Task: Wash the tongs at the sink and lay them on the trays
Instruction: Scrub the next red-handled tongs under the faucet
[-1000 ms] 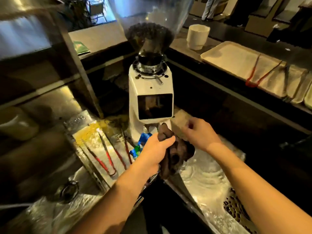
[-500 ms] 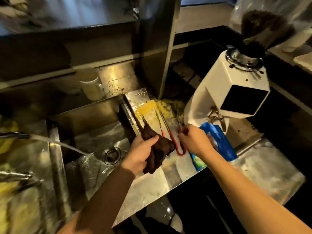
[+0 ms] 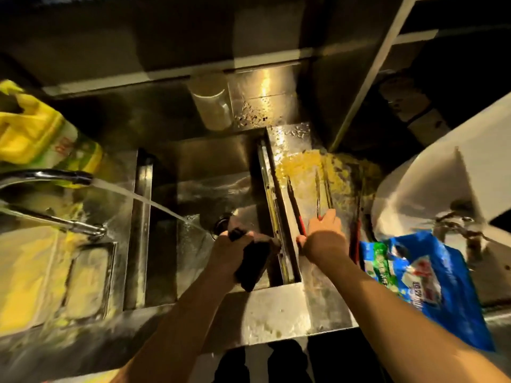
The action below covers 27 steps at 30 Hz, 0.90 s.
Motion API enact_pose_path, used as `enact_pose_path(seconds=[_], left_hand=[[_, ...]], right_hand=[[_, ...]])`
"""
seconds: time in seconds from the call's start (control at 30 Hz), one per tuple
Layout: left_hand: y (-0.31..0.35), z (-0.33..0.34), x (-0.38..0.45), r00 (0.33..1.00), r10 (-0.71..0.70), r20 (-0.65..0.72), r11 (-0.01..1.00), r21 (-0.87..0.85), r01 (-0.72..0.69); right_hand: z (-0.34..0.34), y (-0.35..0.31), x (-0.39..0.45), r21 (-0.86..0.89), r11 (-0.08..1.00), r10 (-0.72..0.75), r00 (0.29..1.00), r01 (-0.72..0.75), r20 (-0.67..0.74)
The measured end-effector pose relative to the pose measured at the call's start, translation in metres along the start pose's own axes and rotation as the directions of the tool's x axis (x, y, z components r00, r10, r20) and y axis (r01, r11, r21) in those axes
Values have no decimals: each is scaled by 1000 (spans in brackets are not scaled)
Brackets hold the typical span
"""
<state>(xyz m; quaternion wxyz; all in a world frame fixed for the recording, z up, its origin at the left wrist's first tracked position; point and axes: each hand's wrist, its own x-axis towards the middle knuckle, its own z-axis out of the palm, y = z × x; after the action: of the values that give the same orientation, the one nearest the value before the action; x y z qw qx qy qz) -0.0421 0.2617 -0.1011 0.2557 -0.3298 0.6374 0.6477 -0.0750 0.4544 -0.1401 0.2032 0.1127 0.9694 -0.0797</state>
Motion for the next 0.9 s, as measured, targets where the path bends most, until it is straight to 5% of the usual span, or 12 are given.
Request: enact_pose_path(seconds=[0.13,0.3,0.43,0.57,0.77,0.9], left_hand=[[-1,-6,2,999,34,-3,988,-151,-34],[5,-42,-5,981,186,52,938,-305,-162],[13,-89,-8,913,409,15,772,-539,-337],[23,-134,-20,888,457,-42,687,-619,-382],[28,-182,-16,968,237,-83,729,-643,-234],[49,-179,-6,957,220,-188,887,-370,-276]], right_hand=[[-7,-2,1,138,990,11,999,-6,-37],[-39,-25,-19,339,915,-169,971,218,-166],[-64,-79,-48,837,548,-271,946,1,176],[-69,-130,-77,913,285,-415,821,-293,393],[-55,-194,-102,871,261,-499,714,-417,492],[-44,-221,-114,865,301,-488,715,-401,501]])
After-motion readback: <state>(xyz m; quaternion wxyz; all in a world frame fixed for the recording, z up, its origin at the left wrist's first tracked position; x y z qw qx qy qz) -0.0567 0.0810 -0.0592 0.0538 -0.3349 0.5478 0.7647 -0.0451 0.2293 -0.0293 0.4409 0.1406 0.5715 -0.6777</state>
